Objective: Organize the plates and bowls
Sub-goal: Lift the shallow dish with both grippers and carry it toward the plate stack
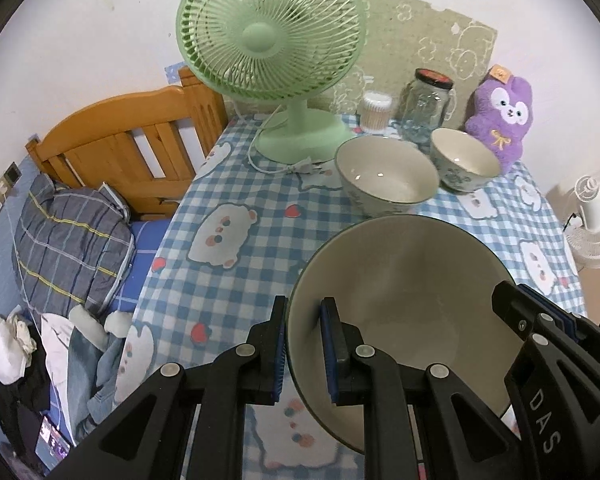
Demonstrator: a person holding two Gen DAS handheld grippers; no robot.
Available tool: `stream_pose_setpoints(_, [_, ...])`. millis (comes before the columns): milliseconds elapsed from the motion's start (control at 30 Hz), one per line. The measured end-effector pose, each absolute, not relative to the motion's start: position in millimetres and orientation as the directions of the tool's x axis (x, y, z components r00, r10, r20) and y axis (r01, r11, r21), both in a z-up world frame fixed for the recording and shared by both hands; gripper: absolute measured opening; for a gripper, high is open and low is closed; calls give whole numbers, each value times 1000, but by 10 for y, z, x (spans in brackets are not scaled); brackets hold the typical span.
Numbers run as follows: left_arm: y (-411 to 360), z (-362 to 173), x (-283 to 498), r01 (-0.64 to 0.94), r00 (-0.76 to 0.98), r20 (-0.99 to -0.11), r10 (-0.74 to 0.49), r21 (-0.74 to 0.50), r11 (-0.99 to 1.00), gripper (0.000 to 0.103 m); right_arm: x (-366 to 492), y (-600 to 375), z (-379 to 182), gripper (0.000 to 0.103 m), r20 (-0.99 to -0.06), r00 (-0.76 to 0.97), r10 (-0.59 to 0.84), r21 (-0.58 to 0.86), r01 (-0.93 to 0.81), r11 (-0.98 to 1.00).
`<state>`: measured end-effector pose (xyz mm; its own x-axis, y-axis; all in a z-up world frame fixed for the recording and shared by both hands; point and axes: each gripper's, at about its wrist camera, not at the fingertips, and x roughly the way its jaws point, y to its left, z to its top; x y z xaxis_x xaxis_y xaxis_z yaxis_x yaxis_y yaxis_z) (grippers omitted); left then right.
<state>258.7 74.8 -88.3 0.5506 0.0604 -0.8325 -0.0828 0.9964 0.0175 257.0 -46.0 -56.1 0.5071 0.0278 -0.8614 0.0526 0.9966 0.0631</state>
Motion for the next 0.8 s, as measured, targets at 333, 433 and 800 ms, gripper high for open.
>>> stream_pose_setpoints(333, [422,-743,2272,-81,568,-821,54,9,997,13,2226,-807,-415,12,-850,526,21,60,56,997])
stream_pose_setpoints(433, [339,-731,2181,-82,570,-820,55,10,997,13,2141,-892,-415,12,-849,527,22,60,54,997])
stream_pose_setpoints(800, [63,-816,1915,-82,575,-816,58,13,997,13,1880,-1165,-517,12,-850,526,24,57,46,997])
